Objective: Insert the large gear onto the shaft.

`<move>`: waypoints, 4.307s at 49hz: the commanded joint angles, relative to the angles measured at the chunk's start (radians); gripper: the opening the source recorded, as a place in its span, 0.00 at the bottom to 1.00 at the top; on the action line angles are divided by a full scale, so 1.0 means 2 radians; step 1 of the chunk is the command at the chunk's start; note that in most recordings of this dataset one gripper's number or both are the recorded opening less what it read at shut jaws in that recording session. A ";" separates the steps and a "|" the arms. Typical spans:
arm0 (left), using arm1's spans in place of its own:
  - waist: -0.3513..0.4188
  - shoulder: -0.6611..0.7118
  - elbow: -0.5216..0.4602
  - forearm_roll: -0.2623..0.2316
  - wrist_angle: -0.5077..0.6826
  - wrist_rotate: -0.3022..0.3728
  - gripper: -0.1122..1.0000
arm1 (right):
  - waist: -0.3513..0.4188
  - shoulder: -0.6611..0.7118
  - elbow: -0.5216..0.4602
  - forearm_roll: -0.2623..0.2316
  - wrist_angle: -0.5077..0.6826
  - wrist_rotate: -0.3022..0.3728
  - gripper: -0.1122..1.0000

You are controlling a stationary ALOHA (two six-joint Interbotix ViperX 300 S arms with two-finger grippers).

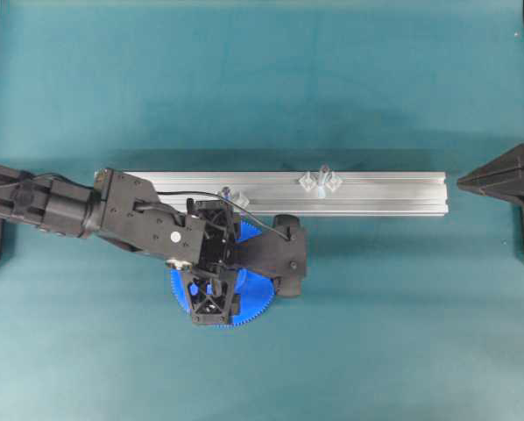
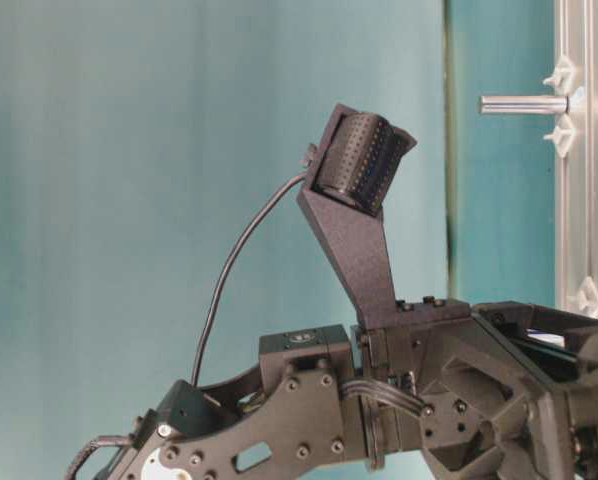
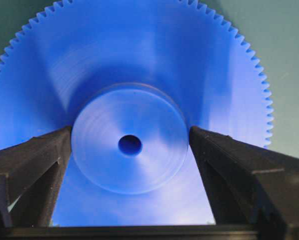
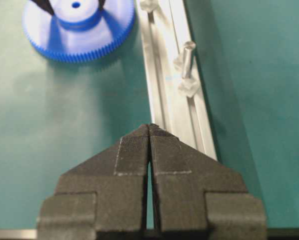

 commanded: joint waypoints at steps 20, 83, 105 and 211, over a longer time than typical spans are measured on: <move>-0.005 -0.006 0.009 0.000 -0.003 0.001 0.95 | -0.002 0.003 -0.004 0.002 -0.004 0.004 0.11; -0.005 0.000 0.017 0.000 -0.003 0.001 0.95 | -0.002 0.003 -0.005 0.002 -0.005 0.004 0.11; -0.005 -0.002 0.010 0.000 0.002 -0.005 0.79 | -0.002 0.003 -0.005 0.002 -0.005 0.004 0.11; 0.031 -0.038 -0.244 0.002 0.234 0.032 0.79 | -0.002 -0.004 0.006 0.002 -0.014 0.005 0.11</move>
